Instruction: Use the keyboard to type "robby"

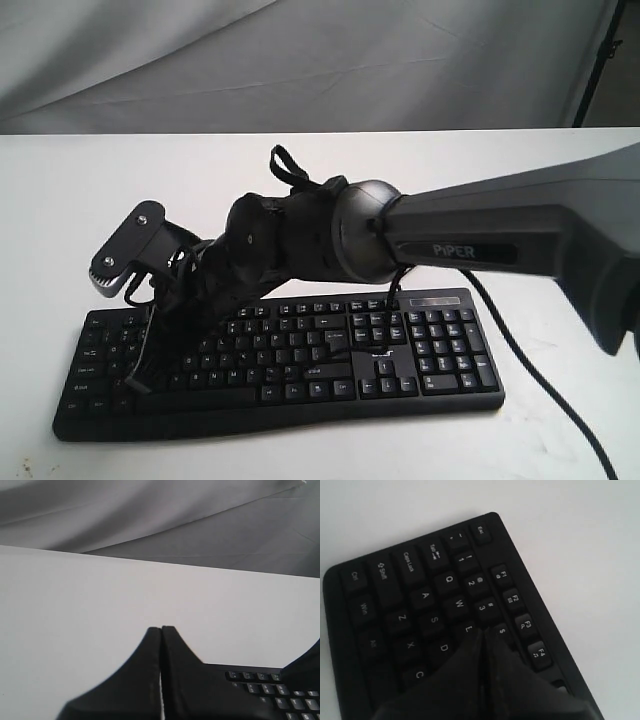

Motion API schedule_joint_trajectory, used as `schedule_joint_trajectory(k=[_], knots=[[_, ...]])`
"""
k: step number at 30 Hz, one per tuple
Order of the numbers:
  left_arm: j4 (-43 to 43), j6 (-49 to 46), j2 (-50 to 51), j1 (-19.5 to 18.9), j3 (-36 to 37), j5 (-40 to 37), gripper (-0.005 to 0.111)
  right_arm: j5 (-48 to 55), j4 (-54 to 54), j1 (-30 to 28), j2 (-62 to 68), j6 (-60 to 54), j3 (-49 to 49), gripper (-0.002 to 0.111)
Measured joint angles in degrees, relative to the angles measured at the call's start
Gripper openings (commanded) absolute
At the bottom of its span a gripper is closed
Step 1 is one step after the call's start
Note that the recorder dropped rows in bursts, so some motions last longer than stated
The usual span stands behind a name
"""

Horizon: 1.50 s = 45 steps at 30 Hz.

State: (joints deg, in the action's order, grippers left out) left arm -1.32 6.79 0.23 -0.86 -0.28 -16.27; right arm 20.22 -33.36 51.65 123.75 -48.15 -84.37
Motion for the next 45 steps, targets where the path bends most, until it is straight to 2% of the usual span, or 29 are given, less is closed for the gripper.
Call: schedule_joint_trajectory(k=[8, 45], knots=[[0.0, 0.0, 0.0, 0.0, 0.0, 0.0, 0.000, -2.4, -3.1, 0.3, 0.0, -4.7, 0.3, 0.000], [0.0, 0.0, 0.0, 0.0, 0.0, 0.0, 0.000, -2.6, -4.5, 0.3, 3.6, -5.3, 0.3, 0.000]])
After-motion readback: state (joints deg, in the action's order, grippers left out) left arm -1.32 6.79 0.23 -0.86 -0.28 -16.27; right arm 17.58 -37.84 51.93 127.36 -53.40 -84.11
